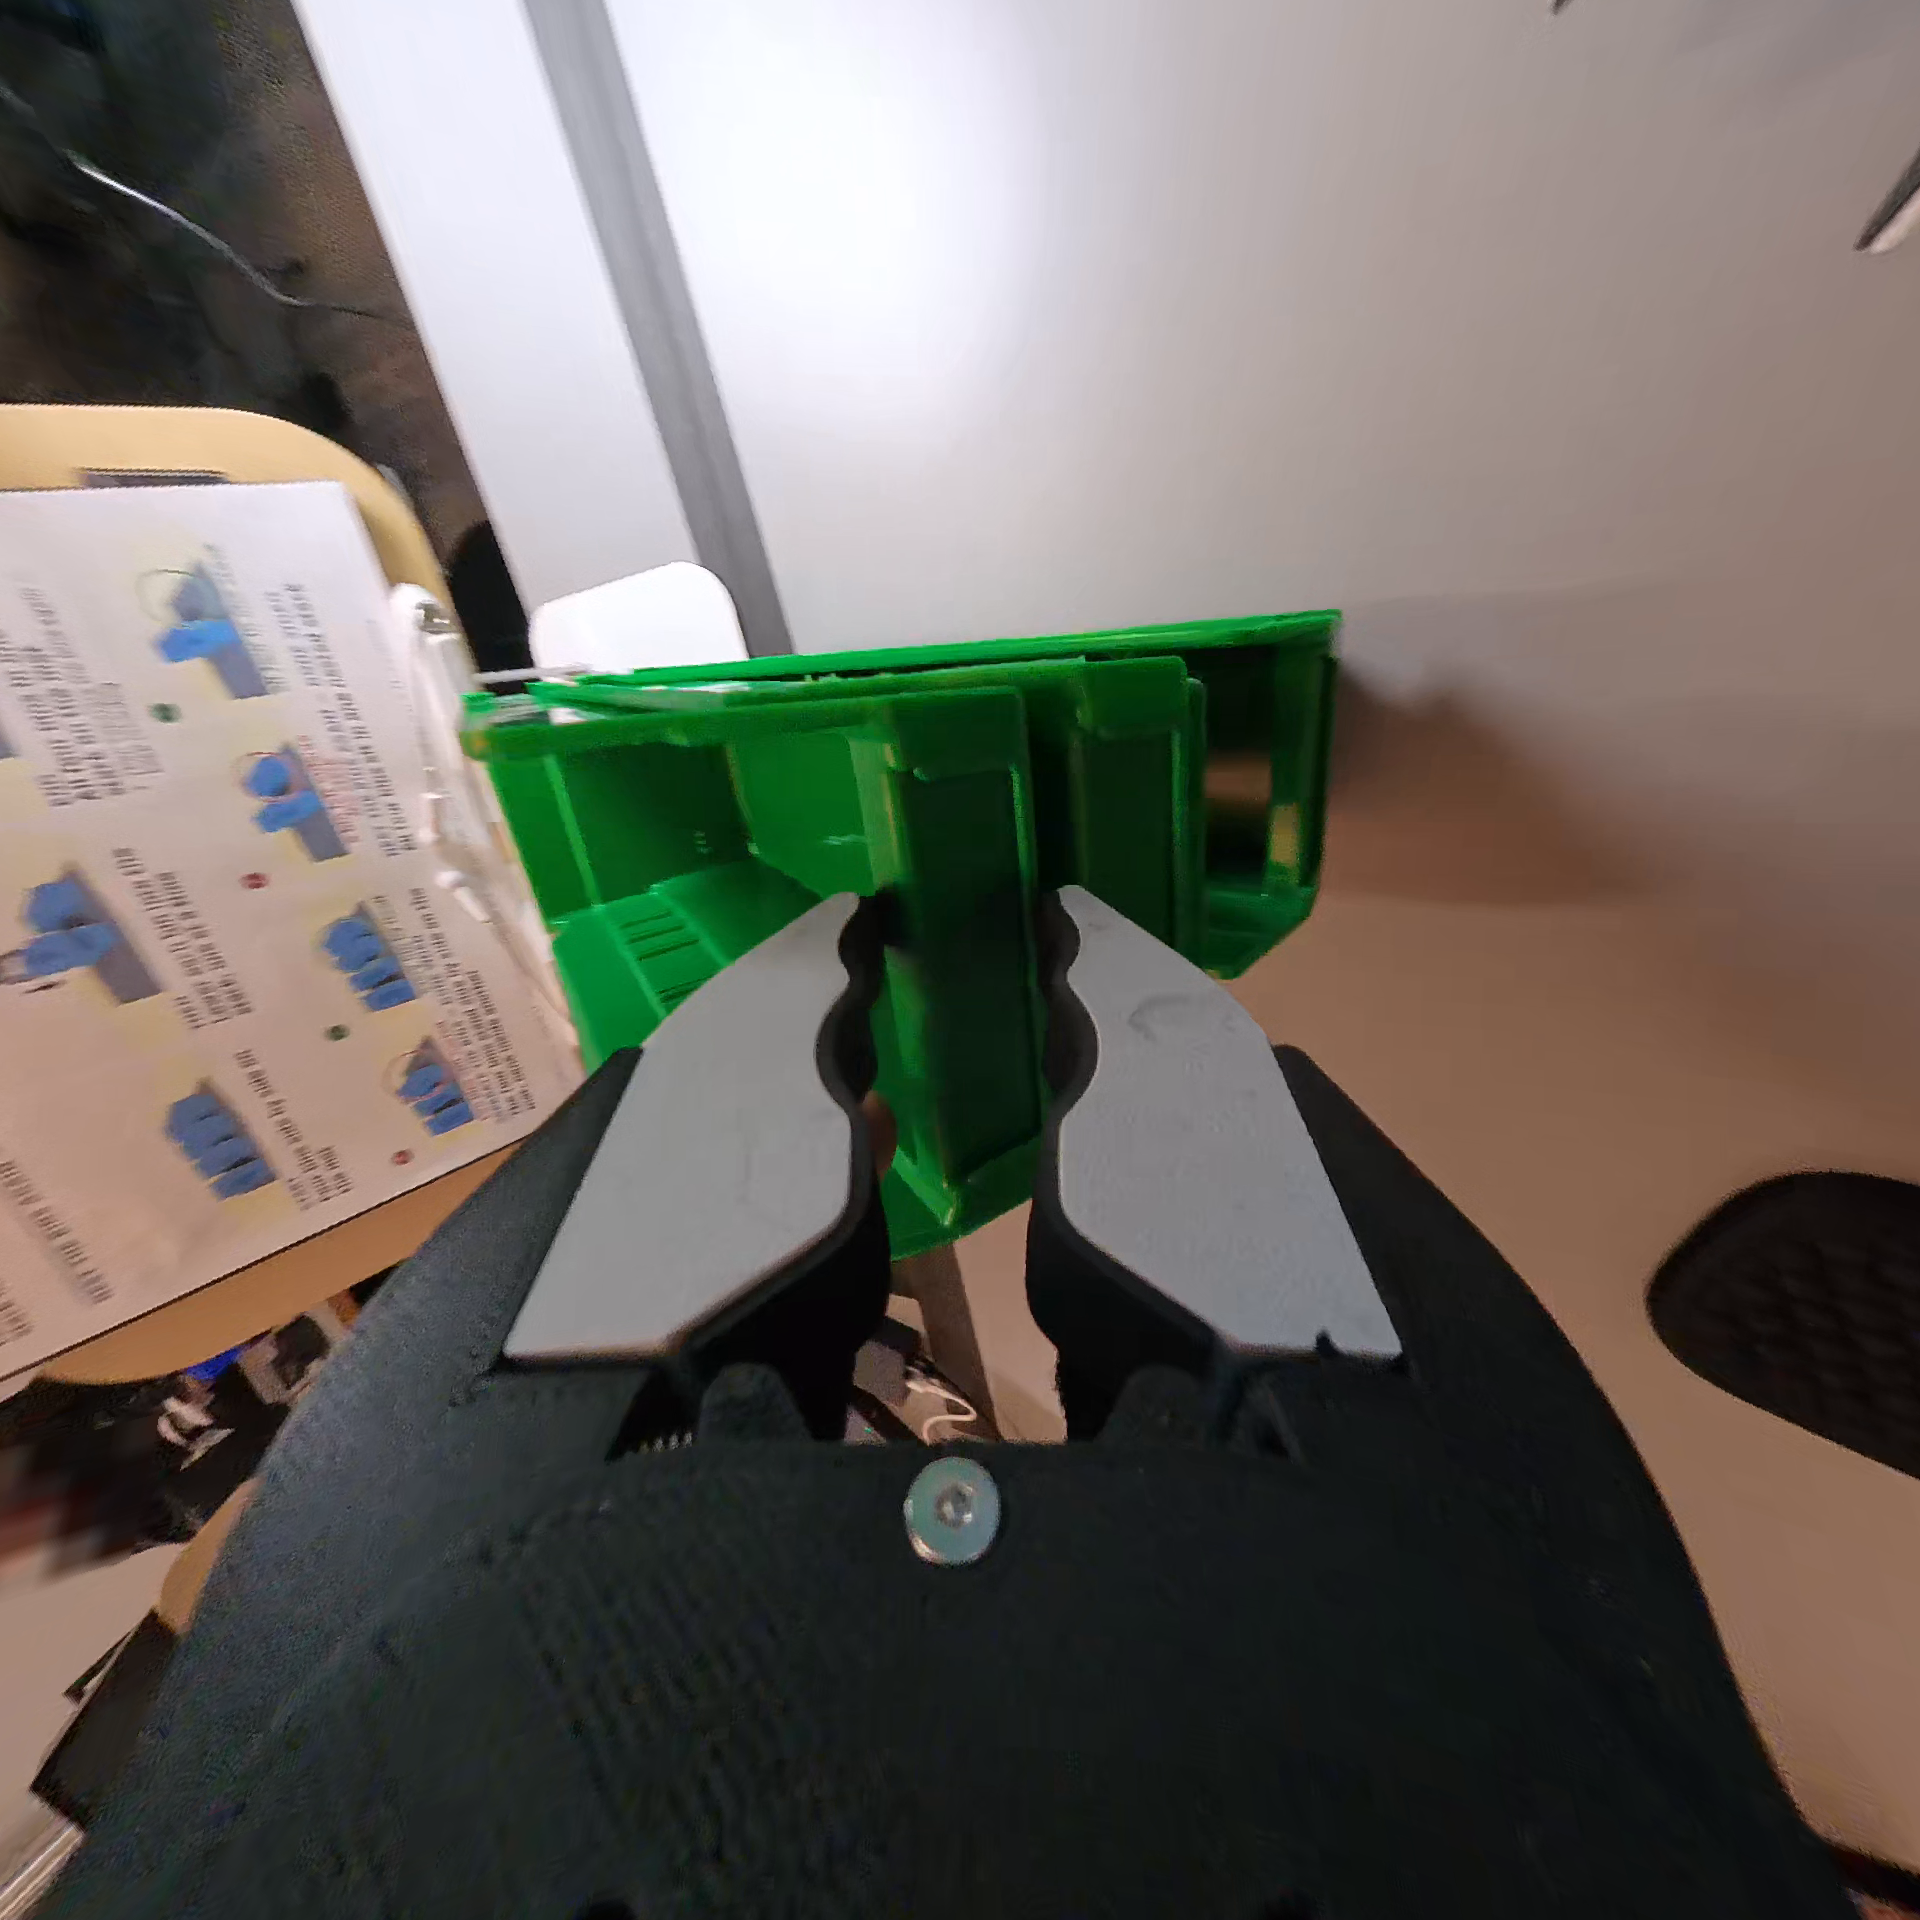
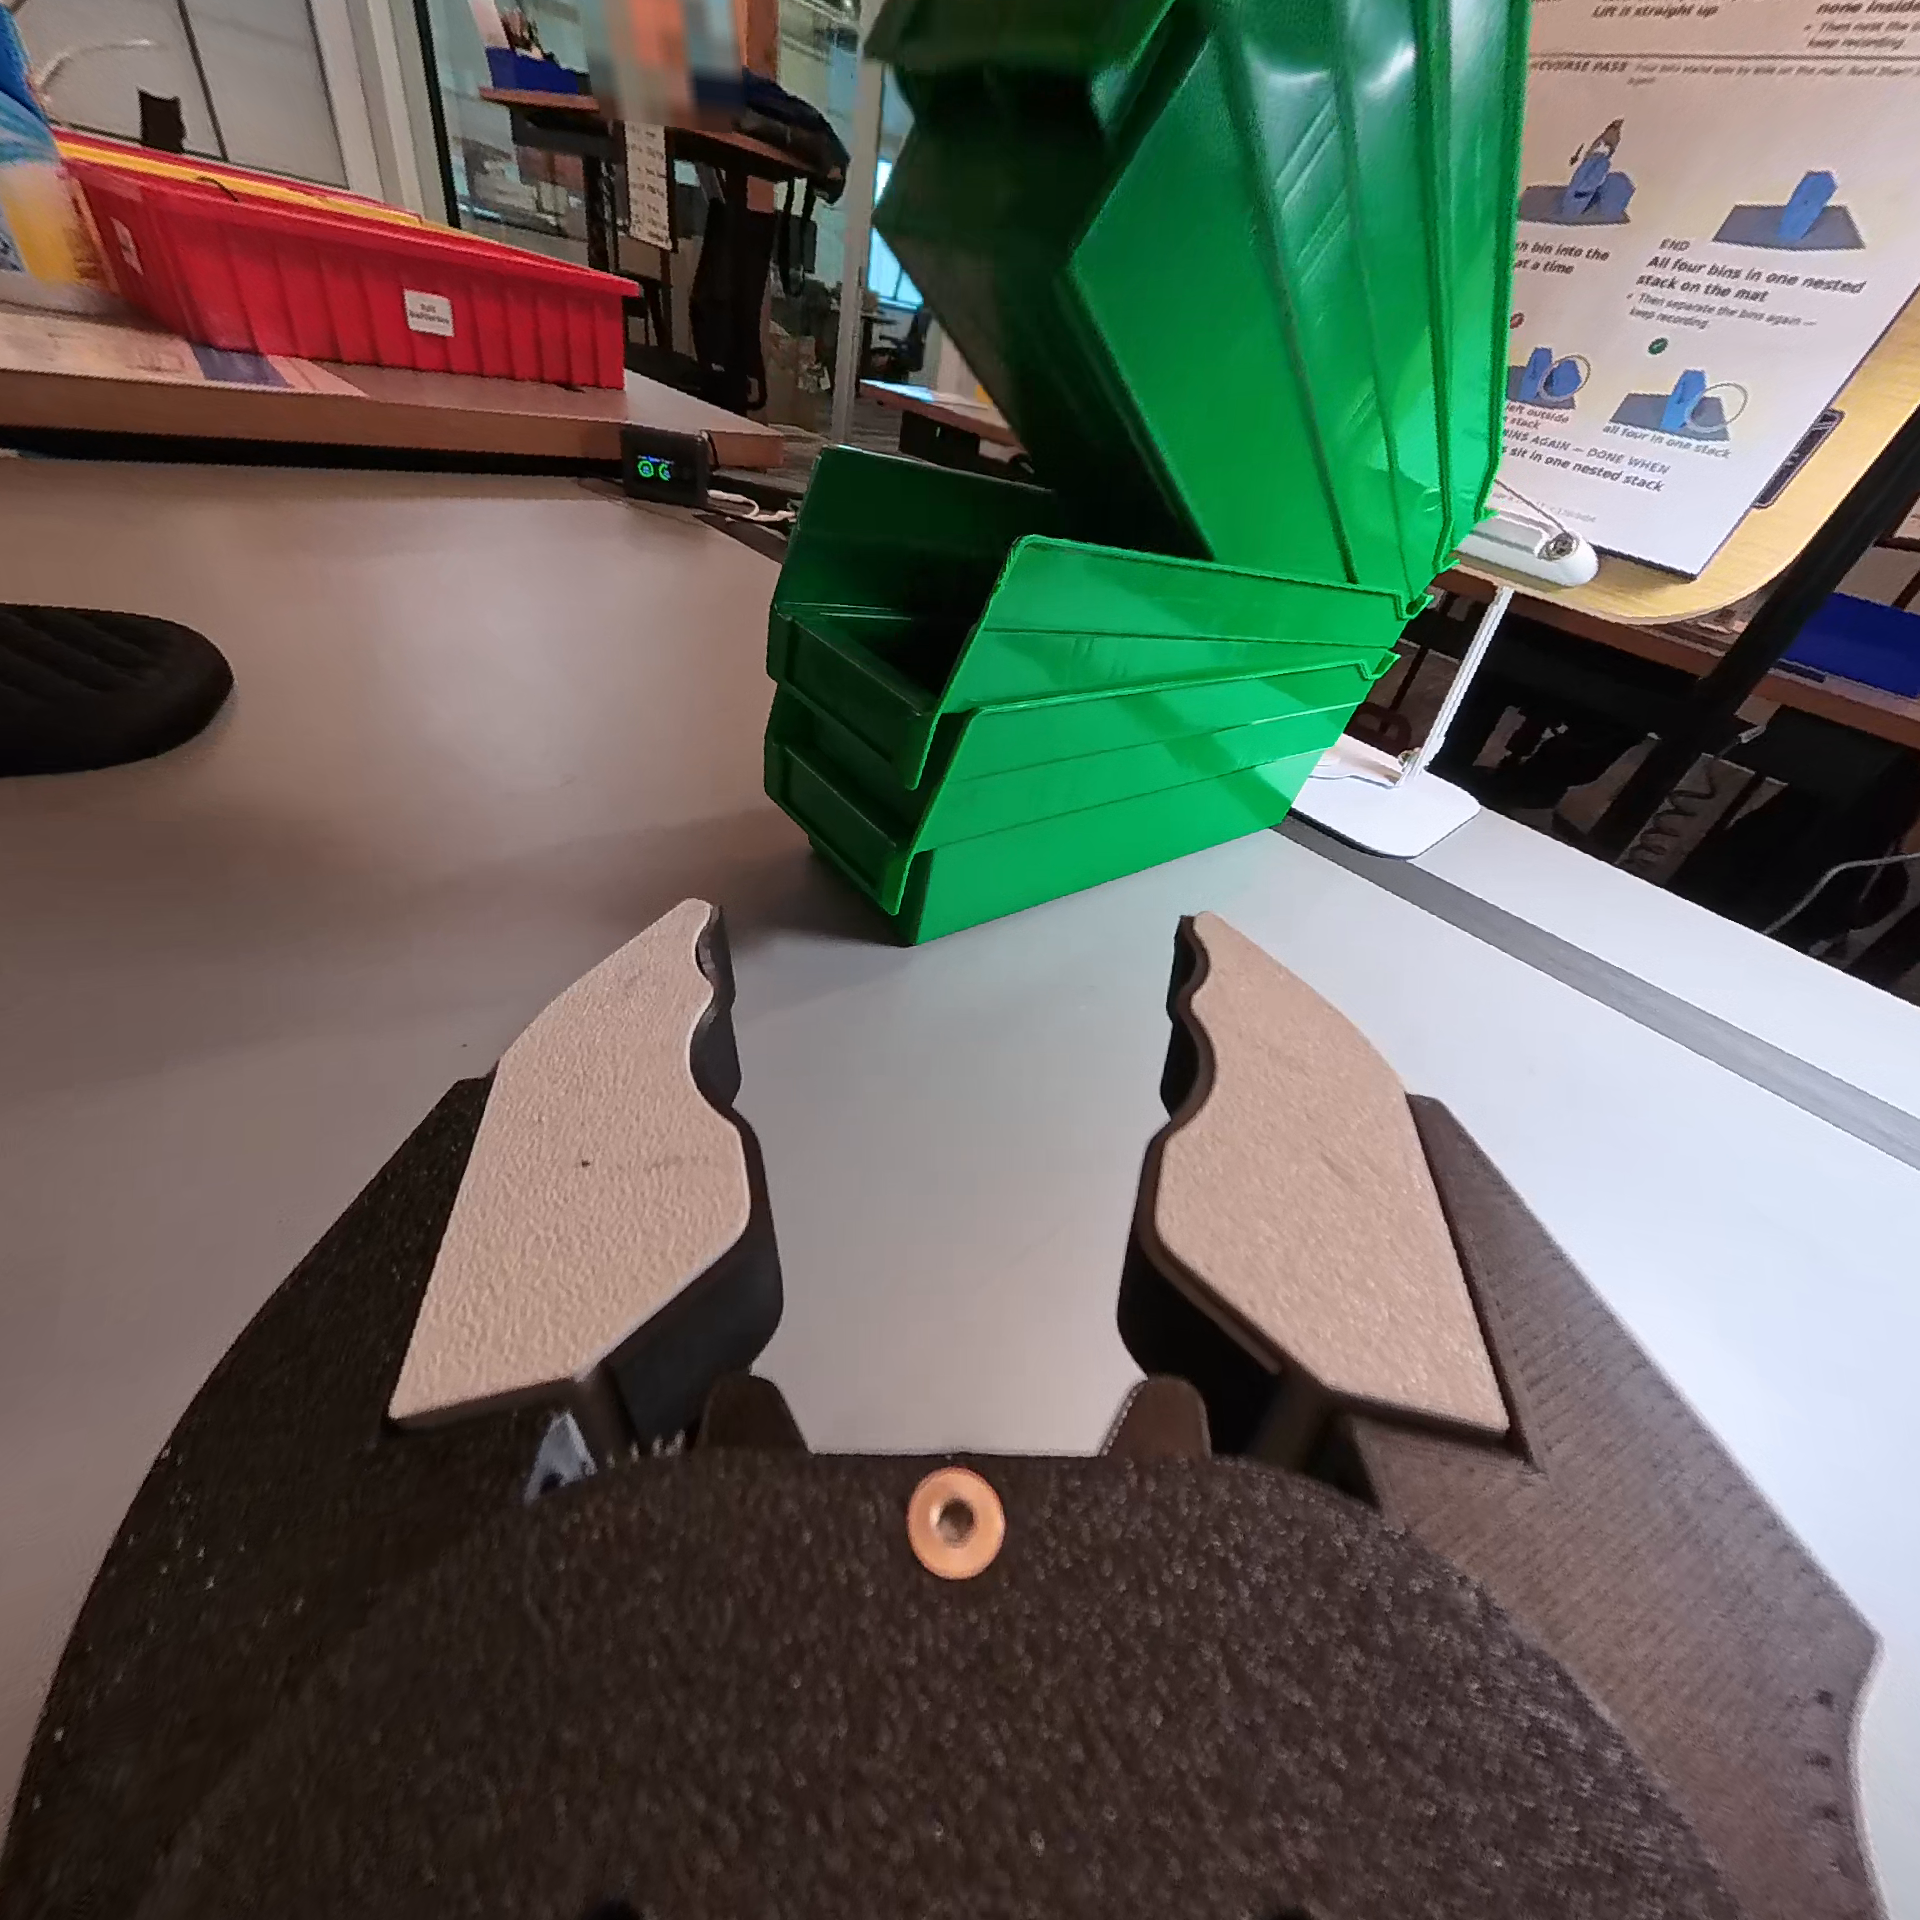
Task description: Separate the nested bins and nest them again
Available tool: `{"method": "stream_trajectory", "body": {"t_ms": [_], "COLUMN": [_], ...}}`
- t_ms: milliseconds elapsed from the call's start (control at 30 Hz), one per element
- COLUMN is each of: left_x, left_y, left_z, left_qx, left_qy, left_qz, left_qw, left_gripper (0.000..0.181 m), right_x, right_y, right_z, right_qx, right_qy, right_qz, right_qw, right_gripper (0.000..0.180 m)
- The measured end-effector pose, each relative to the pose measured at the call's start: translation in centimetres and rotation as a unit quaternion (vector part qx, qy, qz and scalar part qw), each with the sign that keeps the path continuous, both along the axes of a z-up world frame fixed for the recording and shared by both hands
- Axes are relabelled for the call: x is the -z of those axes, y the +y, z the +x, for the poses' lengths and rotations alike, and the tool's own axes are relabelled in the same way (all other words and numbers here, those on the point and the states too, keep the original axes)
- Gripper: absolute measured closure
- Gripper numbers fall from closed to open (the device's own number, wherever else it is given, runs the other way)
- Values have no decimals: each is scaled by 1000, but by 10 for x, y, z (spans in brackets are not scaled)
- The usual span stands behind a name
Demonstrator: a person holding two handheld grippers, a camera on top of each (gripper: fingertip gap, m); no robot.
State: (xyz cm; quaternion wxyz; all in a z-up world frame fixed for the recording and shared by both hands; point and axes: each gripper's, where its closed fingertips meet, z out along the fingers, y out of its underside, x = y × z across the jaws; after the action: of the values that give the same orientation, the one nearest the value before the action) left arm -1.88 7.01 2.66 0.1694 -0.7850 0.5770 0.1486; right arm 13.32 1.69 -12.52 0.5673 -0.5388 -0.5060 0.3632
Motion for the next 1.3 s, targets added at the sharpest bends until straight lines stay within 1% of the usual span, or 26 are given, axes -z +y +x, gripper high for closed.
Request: {"method": "stream_trajectory", "body": {"t_ms": [67, 133, 233, 267, 433, 467, 500, 567, 633, 733, 767, 867, 967, 1100, 1233, 1267, 1300], "left_x": [-5, -1, -2, 0, 21, 28, 36, 54, 70, 98, 103, 105, 106, 106, 108, 114, 120], "left_y": [2, 1, 7, 6, 8, 7, 8, 7, 7, 3, 1, 1, 2, 0, -1, -3, -3], "left_z": [-2, -2, -1, 0, 13, 14, 14, 14, 14, 14, 17, 22, 22, 20, 19, 18, 15], "left_qx": [4, 17, 35, 31, 55, 59, 61, 55, 52, 42, 46, 42, 19, -6, -44, -57, -71], "left_qy": [4, 18, 37, 33, 13, 17, 23, 23, 26, 32, 31, 35, 36, 49, 21, 11, 10], "left_qz": [23, 43, 105, 110, 165, 171, 173, 167, 160, 126, 120, 115, 99, 104, 91, 77, 72], "left_qw": [1000, 999, 993, 993, 985, 983, 983, 984, 985, 991, 991, 992, 994, 993, 995, 995, 995], "left_gripper": [152, 152, 152, 152, 152, 148, 141, 132, 128, 132, 140, 149, 150, 150, 151, 150, 143], "right_x": [1, 2, 3, 4, 6, 6, 7, 7, 7, 6, 6, 6, 5, 3, 2, 2, 2], "right_y": [0, 0, -2, -2, -3, -3, -2, -2, -2, -2, -2, -3, -4, -5, -6, -6, -6], "right_z": [0, -1, -2, -3, -3, -3, -4, -4, -4, -4, -4, -4, -3, -3, -3, -4, -4], "right_qx": [0, -1, -4, -5, -5, -5, -5, -5, -4, -4, -5, -6, -8, -8, -8, -8, -5], "right_qy": [-1, -3, -7, -8, -12, -13, -14, -15, -15, -13, -12, -11, -10, -7, -6, -6, -5], "right_qz": [-1, -1, -2, -2, -1, -2, -3, -2, -2, -3, -3, -3, -2, -1, 2, 3, 5], "right_qw": [1000, 1000, 1000, 1000, 1000, 1000, 1000, 1000, 1000, 1000, 1000, 1000, 1000, 1000, 1000, 1000, 1000], "right_gripper": [100, 100, 100, 100, 100, 101, 101, 101, 101, 101, 101, 101, 102, 102, 102, 102, 103]}}
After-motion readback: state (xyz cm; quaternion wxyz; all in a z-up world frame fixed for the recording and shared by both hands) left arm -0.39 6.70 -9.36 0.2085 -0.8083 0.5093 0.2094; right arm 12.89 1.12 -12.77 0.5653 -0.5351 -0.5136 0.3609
